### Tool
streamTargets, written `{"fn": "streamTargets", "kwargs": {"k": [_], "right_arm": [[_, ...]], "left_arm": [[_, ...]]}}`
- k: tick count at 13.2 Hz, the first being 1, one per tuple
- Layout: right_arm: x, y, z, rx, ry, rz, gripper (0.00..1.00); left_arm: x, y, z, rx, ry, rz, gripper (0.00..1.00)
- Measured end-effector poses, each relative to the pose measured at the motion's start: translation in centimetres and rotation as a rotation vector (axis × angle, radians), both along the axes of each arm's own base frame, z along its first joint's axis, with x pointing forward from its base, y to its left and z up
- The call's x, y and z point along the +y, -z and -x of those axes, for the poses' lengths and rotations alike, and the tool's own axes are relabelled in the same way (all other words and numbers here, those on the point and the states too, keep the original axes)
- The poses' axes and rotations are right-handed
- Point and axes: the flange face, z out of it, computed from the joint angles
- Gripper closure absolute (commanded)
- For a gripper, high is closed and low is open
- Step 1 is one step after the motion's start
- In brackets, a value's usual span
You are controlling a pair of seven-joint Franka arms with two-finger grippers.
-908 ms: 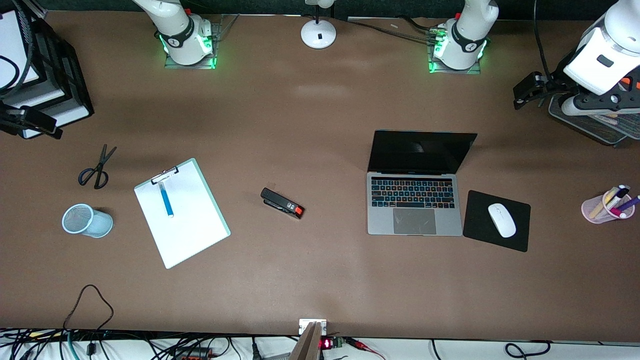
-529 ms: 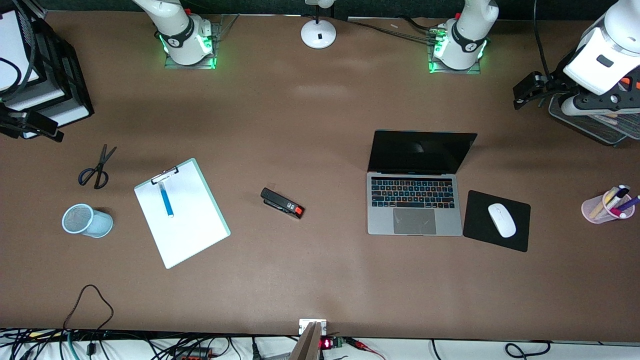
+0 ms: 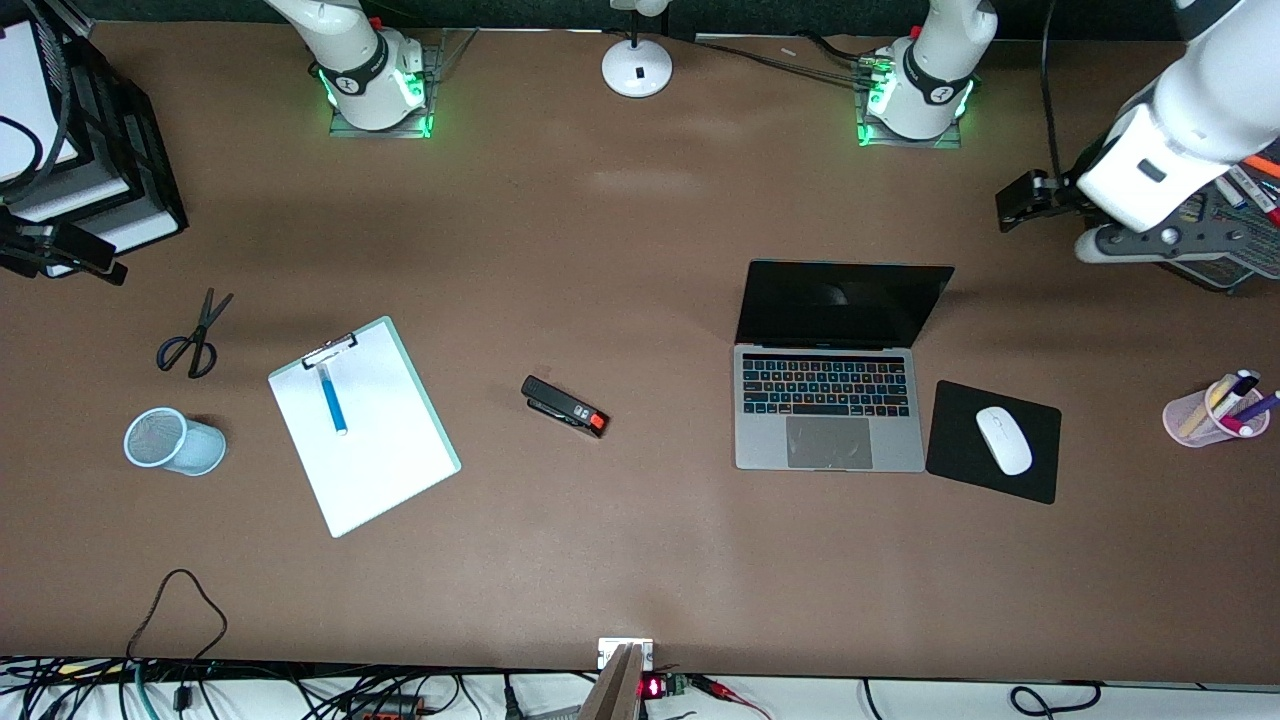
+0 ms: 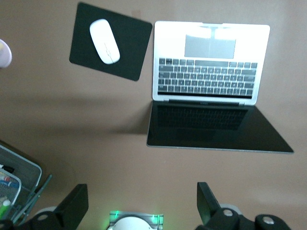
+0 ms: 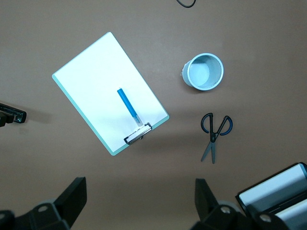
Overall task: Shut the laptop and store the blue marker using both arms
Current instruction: 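Move the left gripper toward the laptop lid while the right gripper reaches the clipboard, then grasp the blue marker with the right gripper while the left gripper reaches the lid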
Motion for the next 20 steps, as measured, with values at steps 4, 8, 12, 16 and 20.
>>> {"fn": "streamTargets", "kwargs": {"k": [4, 8, 12, 16, 20], "right_arm": [[0.2, 0.5, -0.2, 0.007, -0.002, -0.002, 0.00], [0.2, 2.4, -2.2, -0.034, -0.003, -0.003, 0.00], [0.4, 5.3, -3.5, -0.001, -0.007, -0.003, 0.00], [2.6, 10.2, -5.3, 0.062, -0.042, -0.004, 0.00], [3.4, 16.0, -7.7, 0.071, -0.093, -0.001, 0.00]], "left_arm": [[-1.4, 3.3, 0.6, 0.078, 0.016, -0.014, 0.00], [-3.2, 7.5, 2.0, 0.169, 0.039, -0.037, 0.00], [-6.9, 10.3, 3.9, 0.197, 0.041, -0.076, 0.00], [-7.7, 14.1, 5.8, 0.198, 0.051, -0.085, 0.00], [-8.9, 17.6, 7.7, 0.176, 0.042, -0.092, 0.00]]}}
